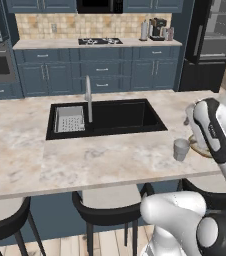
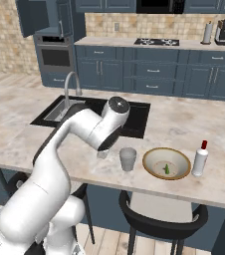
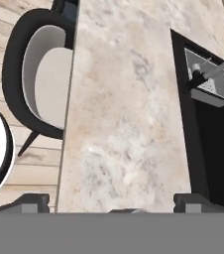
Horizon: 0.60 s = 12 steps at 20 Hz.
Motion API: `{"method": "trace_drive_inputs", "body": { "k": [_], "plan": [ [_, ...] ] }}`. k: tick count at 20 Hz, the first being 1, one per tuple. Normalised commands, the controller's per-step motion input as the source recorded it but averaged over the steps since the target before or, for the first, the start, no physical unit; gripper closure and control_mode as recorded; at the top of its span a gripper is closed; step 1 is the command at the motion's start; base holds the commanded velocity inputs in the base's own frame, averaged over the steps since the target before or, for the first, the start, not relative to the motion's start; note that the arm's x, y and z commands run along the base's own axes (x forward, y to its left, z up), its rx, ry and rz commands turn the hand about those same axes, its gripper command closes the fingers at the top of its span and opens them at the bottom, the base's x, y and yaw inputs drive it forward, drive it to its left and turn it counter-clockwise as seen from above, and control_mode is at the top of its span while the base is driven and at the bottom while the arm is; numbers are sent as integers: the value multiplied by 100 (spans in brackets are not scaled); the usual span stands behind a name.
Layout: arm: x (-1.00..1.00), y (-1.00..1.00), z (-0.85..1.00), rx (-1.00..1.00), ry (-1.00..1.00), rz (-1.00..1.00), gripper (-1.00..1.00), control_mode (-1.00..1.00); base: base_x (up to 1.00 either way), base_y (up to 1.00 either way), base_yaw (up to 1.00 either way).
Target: There is a bowl on the dining counter. Grab a lemon wedge from the fridge and place it in the bowl. Then get the liquor bottle and glass cup from the cabinet and place them next to the bowl.
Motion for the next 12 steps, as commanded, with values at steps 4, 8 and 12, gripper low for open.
{"method": "trace_drive_inputs", "body": {
  "k": [4,8,12],
  "plan": [
    [-57,47,60,-17,-6,0,-100,-100,0,0,0],
    [-66,42,57,-15,-5,-1,-100,-100,0,0,0],
    [-75,38,53,-13,-5,-1,-100,-100,0,0,0]
  ]
}}
